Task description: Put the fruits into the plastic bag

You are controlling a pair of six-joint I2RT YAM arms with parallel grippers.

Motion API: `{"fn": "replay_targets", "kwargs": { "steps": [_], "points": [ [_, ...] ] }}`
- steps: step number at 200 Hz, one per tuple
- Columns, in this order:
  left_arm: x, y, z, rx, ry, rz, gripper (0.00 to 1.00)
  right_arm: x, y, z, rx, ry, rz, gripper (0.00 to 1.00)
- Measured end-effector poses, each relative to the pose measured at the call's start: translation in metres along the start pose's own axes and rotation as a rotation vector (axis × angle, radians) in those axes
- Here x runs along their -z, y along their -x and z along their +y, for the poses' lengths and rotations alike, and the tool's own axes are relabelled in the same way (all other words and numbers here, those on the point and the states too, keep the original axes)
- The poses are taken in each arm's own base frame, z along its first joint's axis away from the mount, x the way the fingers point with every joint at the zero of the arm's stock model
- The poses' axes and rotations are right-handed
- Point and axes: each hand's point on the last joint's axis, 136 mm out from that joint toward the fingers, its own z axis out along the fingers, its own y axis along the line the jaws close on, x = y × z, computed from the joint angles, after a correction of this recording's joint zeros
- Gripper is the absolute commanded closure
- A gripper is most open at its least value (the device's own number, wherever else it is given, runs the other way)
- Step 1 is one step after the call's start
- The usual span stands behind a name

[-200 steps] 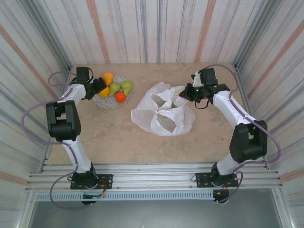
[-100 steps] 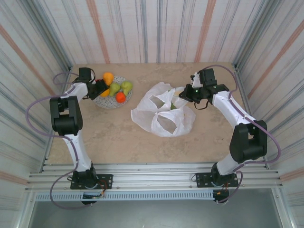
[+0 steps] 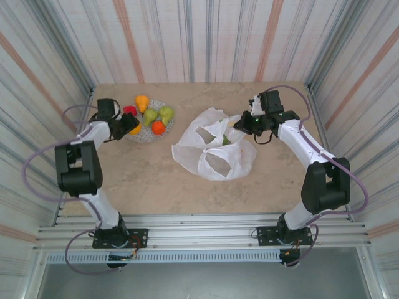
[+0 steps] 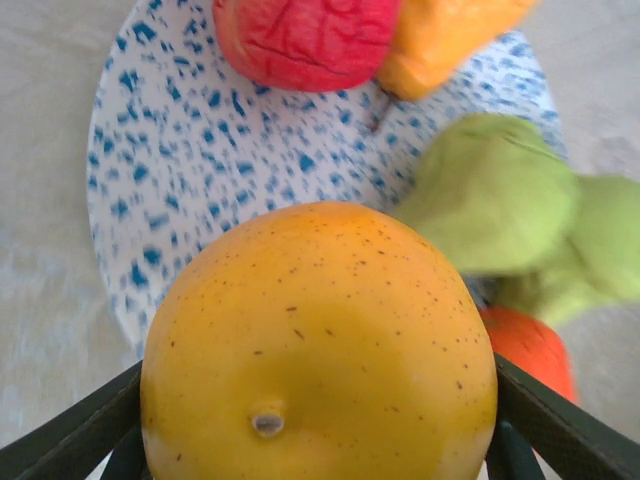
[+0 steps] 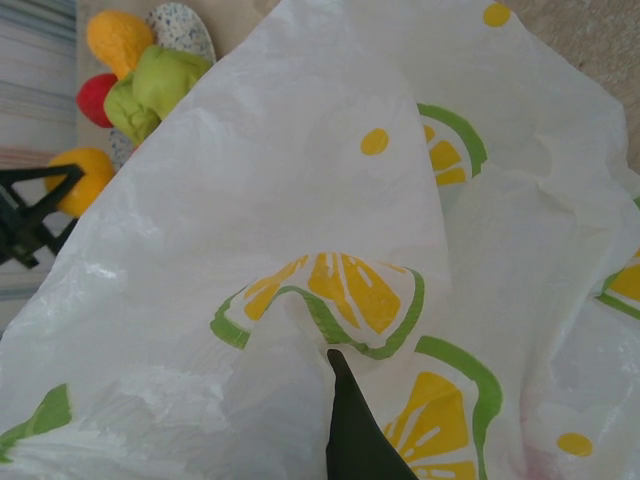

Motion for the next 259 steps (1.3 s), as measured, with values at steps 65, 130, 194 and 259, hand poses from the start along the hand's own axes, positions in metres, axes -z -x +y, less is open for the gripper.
{"fn": "replay_targets", "kwargs": {
  "steps": [65, 130, 194, 259],
  "points": [
    [0.099, -0.100, -0.113, -0.258, -0.341, -0.023, 0.34, 0.000, 0.000, 0.000, -0.001, -0.003, 0.002, 1.00],
    [0.127, -0.226, -0.204, -0.594, -0.606, 0.157, 0.37, -0.004, 0.001, -0.001, -0.006, -0.004, 0.012, 1.00],
    [0.062, -0.288, -0.216, -0.719, -0.543, 0.345, 0.35, -0.007, -0.002, 0.003, 0.002, 0.004, 0.022, 1.00],
    [0.016, -0.304, -0.252, -0.744, -0.513, 0.313, 0.27, -0.011, -0.006, 0.006, 0.009, 0.009, 0.036, 1.00]
  ]
}}
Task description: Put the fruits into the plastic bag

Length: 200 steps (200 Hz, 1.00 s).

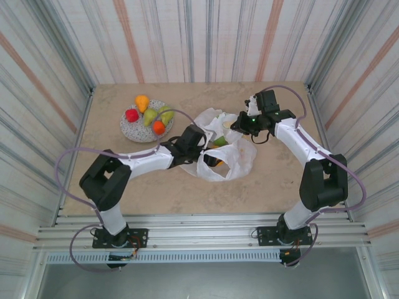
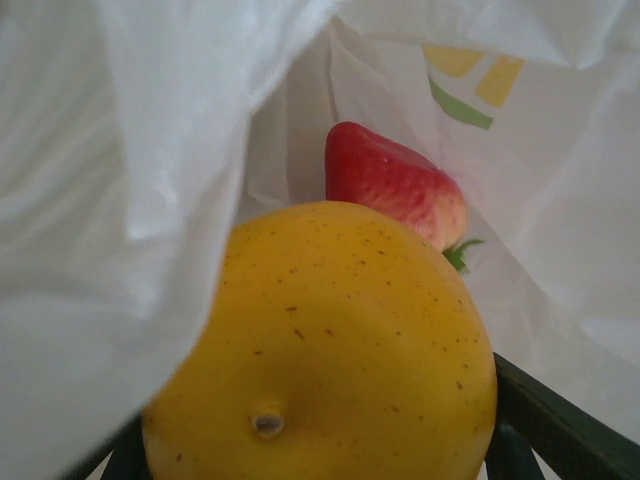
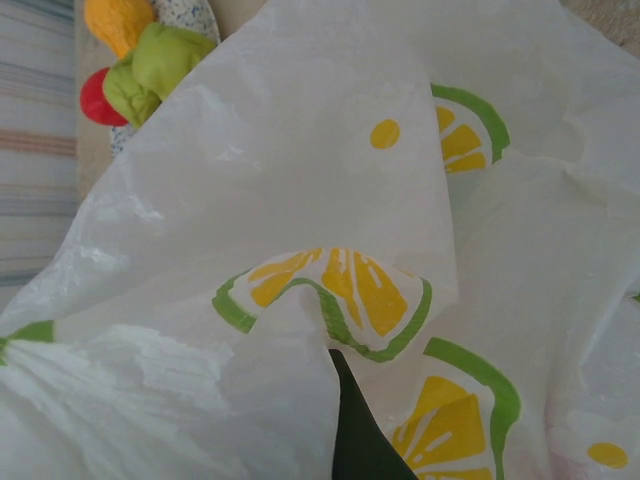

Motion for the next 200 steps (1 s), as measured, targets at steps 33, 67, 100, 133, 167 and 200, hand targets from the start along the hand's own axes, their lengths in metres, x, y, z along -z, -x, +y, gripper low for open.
{"fn": "replay_targets", "kwargs": {
  "steps": [33, 67, 100, 133, 167, 200],
  "points": [
    [-0.009, -0.005, -0.007, -0.004, 0.001, 0.011, 0.19, 0.000, 0.000, 0.000, 0.000, 0.000, 0.000, 1.00],
    [-0.008, -0.004, -0.005, -0.015, 0.014, 0.009, 0.15, 0.000, 0.000, 0.000, 0.000, 0.000, 0.001, 1.00],
    [-0.003, -0.004, -0.006, -0.050, 0.018, 0.010, 0.11, -0.003, -0.001, -0.002, -0.004, -0.004, 0.007, 1.00],
    [0.000, -0.002, -0.009, -0.077, 0.003, 0.009, 0.10, -0.004, -0.001, -0.003, -0.005, -0.005, 0.009, 1.00],
    [0.007, 0.000, -0.014, -0.094, -0.012, 0.004, 0.09, -0.003, -0.001, -0.003, -0.006, -0.006, 0.009, 1.00],
    [0.039, 0.015, -0.017, -0.107, -0.026, -0.052, 0.11, -0.003, -0.001, -0.004, -0.007, -0.007, 0.008, 1.00]
  ]
}}
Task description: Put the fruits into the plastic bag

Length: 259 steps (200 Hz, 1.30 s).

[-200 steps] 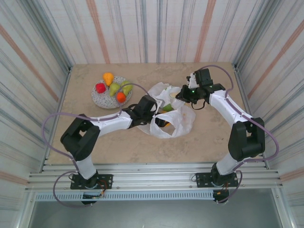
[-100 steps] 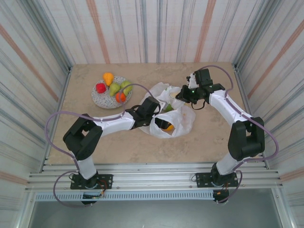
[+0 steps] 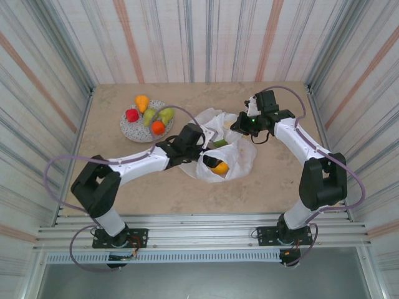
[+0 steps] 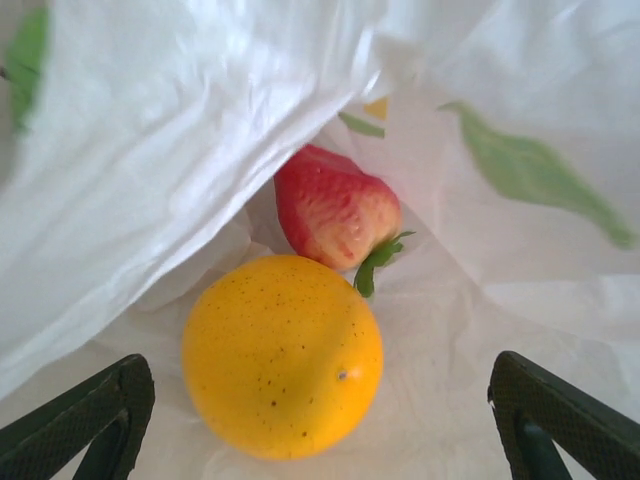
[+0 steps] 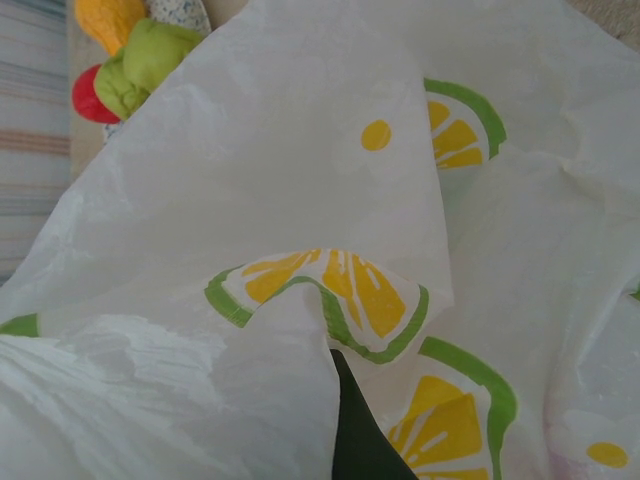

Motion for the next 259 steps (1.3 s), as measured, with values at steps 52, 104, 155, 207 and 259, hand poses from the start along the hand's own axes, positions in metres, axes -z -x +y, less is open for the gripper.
{"fn": "replay_targets", "kwargs": {
  "steps": [52, 104, 155, 207, 259],
  "points": [
    [0.060, 0.006, 0.013, 0.019, -0.033, -0.066, 0.12, 0.001, 0.001, -0.002, -0.007, -0.003, -0.002, 1.00],
    [0.121, 0.016, 0.030, 0.042, -0.037, -0.178, 0.11, 0.001, 0.001, -0.002, -0.007, -0.003, -0.002, 1.00],
    [0.170, 0.030, 0.132, 0.295, 0.245, -0.304, 0.09, 0.001, 0.001, -0.002, -0.006, -0.003, -0.002, 1.00],
    [0.198, 0.042, 0.254, 0.537, 0.615, -0.321, 0.08, 0.001, 0.001, -0.002, -0.006, 0.000, 0.000, 1.00],
    [0.194, 0.055, 0.335, 0.583, 0.839, -0.232, 0.08, 0.001, 0.001, -0.002, -0.006, 0.001, 0.000, 1.00]
  ]
}}
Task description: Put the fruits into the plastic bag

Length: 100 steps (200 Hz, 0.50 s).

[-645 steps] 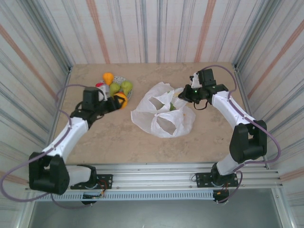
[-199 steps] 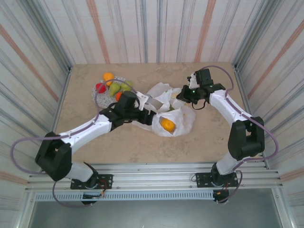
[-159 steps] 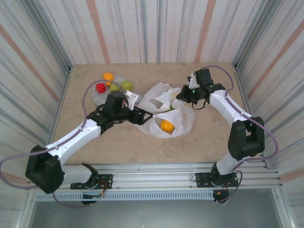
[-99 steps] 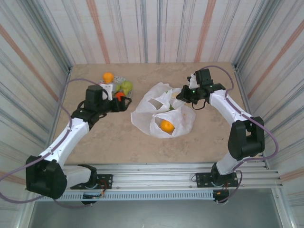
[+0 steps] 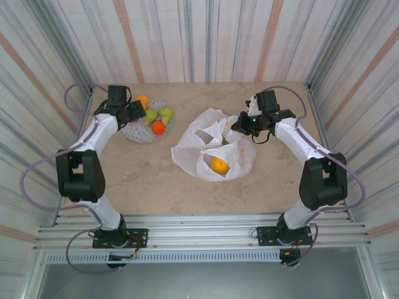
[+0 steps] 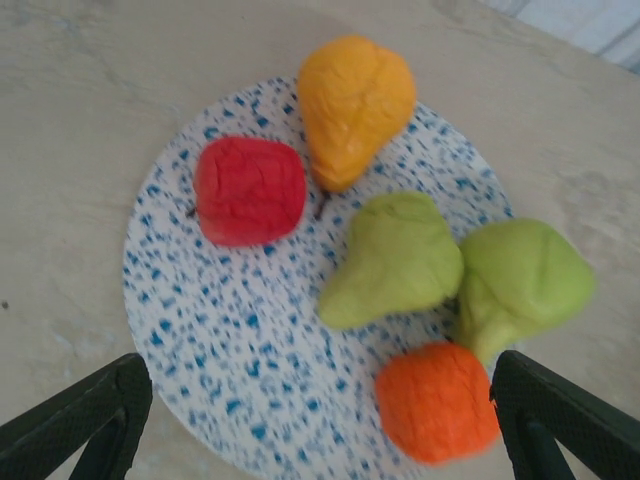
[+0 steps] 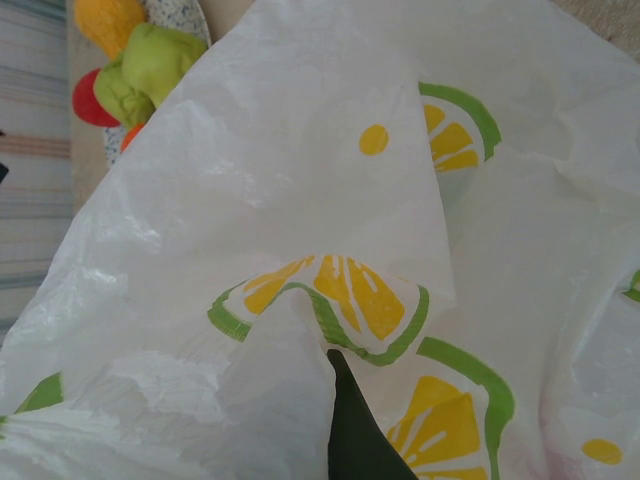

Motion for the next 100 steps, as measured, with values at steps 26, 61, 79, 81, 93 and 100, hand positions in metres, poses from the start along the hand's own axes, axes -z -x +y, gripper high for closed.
{"fn": "replay_targets", "kwargs": {
  "steps": [26, 61, 79, 81, 93, 100],
  "points": [
    [-0.025, 0.016, 0.009, -0.034, 0.073, 0.011, 0.08, 0.000, 0.000, 0.000, 0.000, 0.000, -0.001, 1.00],
    [-0.054, 0.022, 0.025, -0.071, 0.138, 0.050, 0.08, 0.001, 0.002, -0.002, -0.005, 0.001, -0.003, 1.00],
    [-0.066, 0.021, 0.030, -0.085, 0.154, 0.080, 0.08, 0.002, 0.002, -0.003, -0.007, 0.000, -0.005, 1.00],
    [-0.067, 0.022, 0.030, -0.088, 0.155, 0.082, 0.08, 0.002, 0.002, -0.003, -0.008, 0.001, -0.005, 1.00],
    [-0.074, 0.021, 0.031, -0.096, 0.159, 0.095, 0.08, 0.002, 0.002, -0.002, -0.008, 0.003, -0.004, 1.00],
    [-0.078, 0.020, 0.031, -0.103, 0.160, 0.106, 0.08, 0.002, 0.002, -0.002, -0.008, 0.003, -0.004, 1.00]
  ]
}}
